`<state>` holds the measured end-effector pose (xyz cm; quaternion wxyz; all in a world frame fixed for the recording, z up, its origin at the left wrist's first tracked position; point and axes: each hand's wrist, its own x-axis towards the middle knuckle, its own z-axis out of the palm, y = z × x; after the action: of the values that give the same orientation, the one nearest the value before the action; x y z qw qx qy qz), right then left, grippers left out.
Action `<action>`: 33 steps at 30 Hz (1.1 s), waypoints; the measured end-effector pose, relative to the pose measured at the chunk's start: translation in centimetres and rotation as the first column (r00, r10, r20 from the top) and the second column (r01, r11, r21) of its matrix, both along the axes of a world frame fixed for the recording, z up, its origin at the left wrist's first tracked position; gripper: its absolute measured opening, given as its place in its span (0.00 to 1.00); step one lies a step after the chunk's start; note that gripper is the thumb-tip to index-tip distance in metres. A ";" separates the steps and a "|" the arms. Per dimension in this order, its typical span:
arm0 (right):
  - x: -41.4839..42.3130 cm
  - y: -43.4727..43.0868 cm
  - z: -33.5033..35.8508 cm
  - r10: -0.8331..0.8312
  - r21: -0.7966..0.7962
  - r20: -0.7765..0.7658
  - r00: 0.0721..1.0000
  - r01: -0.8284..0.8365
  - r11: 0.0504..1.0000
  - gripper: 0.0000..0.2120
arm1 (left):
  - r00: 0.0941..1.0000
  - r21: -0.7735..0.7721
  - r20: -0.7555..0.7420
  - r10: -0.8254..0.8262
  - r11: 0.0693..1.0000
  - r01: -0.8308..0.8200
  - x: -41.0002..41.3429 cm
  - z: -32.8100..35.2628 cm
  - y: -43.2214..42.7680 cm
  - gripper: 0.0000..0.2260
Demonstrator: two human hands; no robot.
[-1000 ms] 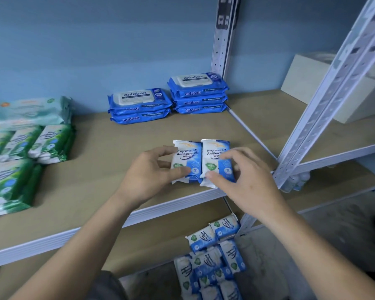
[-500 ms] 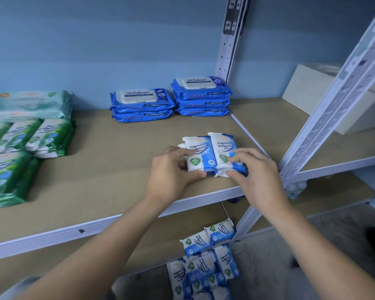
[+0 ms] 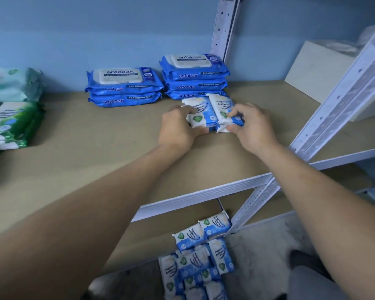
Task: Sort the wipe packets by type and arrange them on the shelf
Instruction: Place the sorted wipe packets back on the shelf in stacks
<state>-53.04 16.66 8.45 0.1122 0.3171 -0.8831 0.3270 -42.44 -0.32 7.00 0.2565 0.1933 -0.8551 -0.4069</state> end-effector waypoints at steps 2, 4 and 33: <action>-1.1 -0.9 0.1 -0.009 0.006 -0.001 1.000 0.009 1.000 0.13 | 1.000 -0.029 0.017 0.000 1.000 0.001 -1.1 -0.1 -0.8 0.25; -1.9 -1.7 0.2 -0.019 0.019 -0.002 1.000 0.019 1.000 0.12 | 0.999 -0.083 0.048 0.003 0.997 0.001 -2.1 0.1 -1.6 0.25; 14.2 4.8 4.0 -0.031 0.408 -0.017 0.999 0.035 0.912 0.24 | 0.913 -0.606 0.407 0.011 0.752 0.261 11.9 6.5 4.6 0.28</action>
<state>-38.86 21.44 12.41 0.0536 0.3204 -0.9365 0.1320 -30.54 4.26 13.49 0.1058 0.1097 -0.9867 -0.0562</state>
